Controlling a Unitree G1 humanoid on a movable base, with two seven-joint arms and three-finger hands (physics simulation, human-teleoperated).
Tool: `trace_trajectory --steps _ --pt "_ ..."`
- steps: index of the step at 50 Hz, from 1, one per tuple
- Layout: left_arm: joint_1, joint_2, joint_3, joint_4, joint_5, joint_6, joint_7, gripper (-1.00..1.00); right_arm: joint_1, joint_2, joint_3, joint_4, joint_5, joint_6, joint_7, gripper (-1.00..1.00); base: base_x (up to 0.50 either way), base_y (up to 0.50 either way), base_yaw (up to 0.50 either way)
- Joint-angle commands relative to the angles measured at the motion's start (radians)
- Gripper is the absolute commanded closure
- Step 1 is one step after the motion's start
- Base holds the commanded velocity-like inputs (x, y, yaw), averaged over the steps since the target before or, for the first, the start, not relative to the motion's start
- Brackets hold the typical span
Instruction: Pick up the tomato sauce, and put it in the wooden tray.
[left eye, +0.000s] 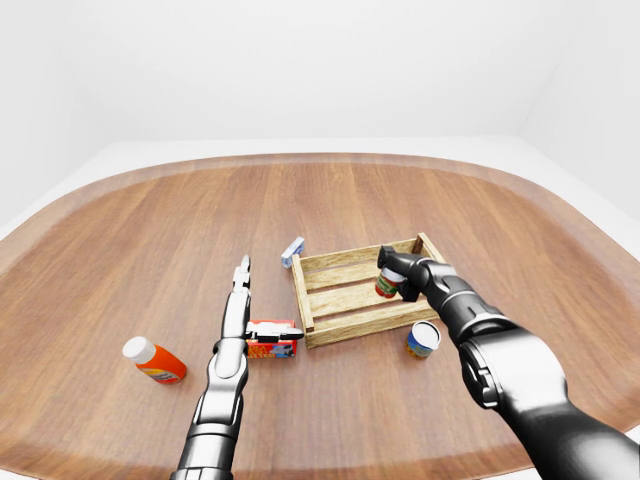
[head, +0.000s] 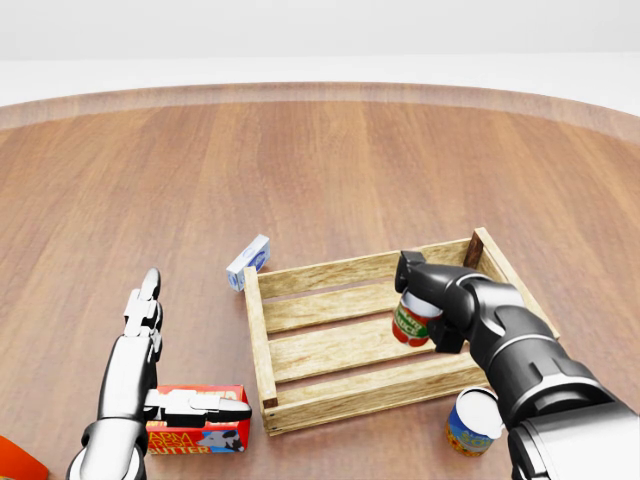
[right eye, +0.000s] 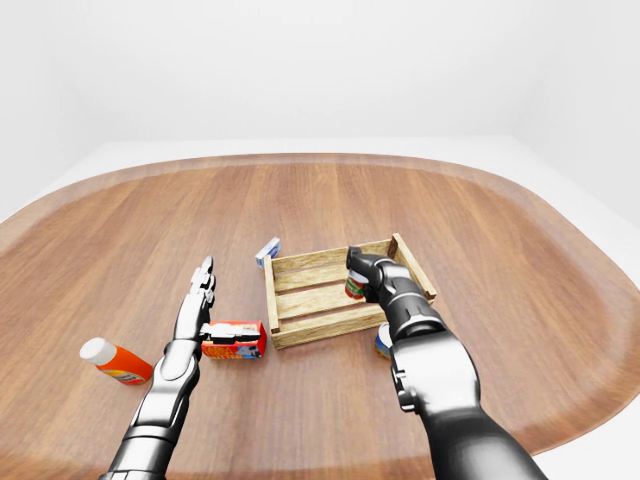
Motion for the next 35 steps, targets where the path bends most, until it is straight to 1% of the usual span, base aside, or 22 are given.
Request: trace_trajectory --steps 1,2,3,4,15,35 --pt "-0.002 0.000 0.000 0.003 0.000 0.000 0.000 -1.00 0.007 0.001 -0.009 -0.009 -0.155 0.000 -0.025 1.00 0.00 0.00 0.00" --pt "-0.002 0.000 0.000 0.003 0.000 0.000 0.000 -1.00 0.004 0.001 -0.005 -0.009 -0.163 0.000 -0.078 1.00 0.00 0.00 0.00" --pt "-0.002 0.000 0.000 0.004 0.000 0.000 0.000 -1.00 -0.001 0.001 -0.011 -0.009 -0.159 0.000 -0.099 0.06 0.00 0.00 0.00" --pt "-0.002 0.000 0.000 0.004 0.000 0.000 0.000 -1.00 -0.002 0.001 -0.015 -0.009 -0.154 0.000 -0.078 -1.00 0.00 0.00 0.00" --pt "-0.002 0.001 0.000 0.006 0.001 0.000 0.000 -1.00 0.013 0.003 -0.009 -0.007 -0.174 0.000 -0.081 -1.00 0.00 0.00 0.00" --pt "-0.001 0.000 -0.001 0.006 0.002 0.000 0.001 -1.00 0.016 -0.005 -0.014 -0.009 -0.166 0.000 -0.071 -1.00 0.00 0.00 0.00"
